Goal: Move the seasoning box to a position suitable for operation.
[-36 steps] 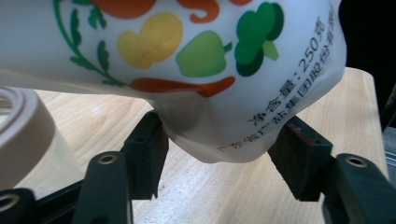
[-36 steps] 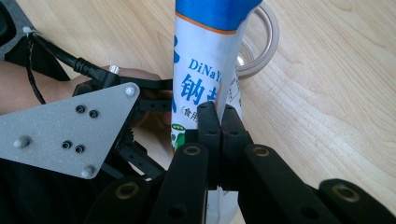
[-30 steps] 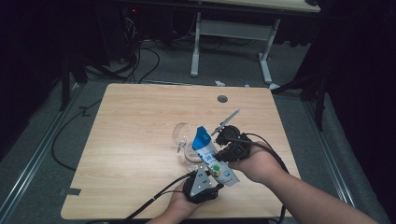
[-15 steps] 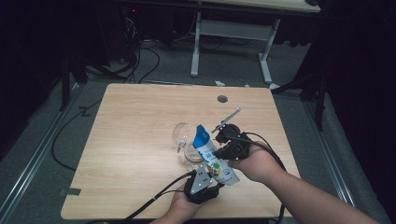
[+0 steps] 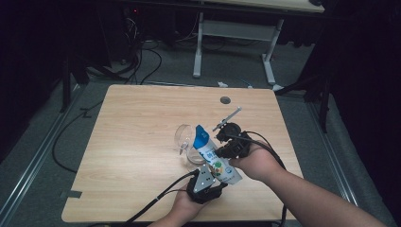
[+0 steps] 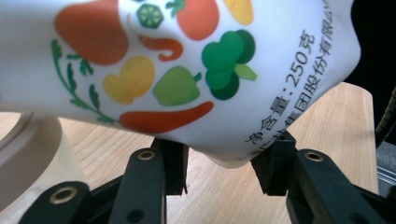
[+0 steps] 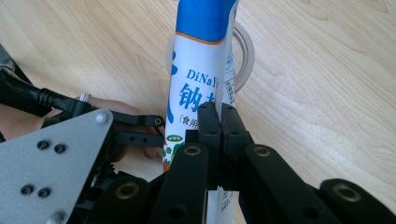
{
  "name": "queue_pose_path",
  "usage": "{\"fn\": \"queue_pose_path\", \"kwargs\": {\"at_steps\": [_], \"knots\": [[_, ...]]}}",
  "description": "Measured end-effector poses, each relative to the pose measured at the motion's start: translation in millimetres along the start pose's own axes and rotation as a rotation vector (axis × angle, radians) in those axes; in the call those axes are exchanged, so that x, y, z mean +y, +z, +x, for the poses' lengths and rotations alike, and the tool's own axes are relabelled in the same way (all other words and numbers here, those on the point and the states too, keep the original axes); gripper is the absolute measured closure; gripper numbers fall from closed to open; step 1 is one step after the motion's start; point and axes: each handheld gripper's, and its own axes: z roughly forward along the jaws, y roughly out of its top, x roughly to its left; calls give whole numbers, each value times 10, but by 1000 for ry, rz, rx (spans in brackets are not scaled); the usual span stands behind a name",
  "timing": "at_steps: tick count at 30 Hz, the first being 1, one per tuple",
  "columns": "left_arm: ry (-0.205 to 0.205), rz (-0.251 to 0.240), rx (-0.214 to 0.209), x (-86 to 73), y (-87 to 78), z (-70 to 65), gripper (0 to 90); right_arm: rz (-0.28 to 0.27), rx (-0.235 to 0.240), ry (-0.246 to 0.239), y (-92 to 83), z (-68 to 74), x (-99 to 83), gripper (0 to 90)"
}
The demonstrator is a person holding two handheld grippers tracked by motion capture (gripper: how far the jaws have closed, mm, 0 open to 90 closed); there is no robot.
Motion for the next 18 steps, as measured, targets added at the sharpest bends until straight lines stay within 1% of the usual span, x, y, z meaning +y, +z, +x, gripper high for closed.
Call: {"fn": "queue_pose_path", "kwargs": {"at_steps": [1, 5, 11, 13, 18], "knots": [[-2, -1, -2, 8, 4, -2, 609, 7, -2, -14, 5, -5, 18, 898], [-4, -4, -4, 25, 7, 3, 608, 18, -5, -28, 0, -22, 47, 898], [-5, -2, -2, 45, 11, 9, 608, 19, -3, -30, 7, -46, 77, 898], [-7, -4, 1, 55, 16, 9, 608, 16, -7, -40, 10, -55, 82, 898], [-11, -10, 4, 71, 18, 14, 607, 14, -5, -43, 3, -61, 100, 898]]}}
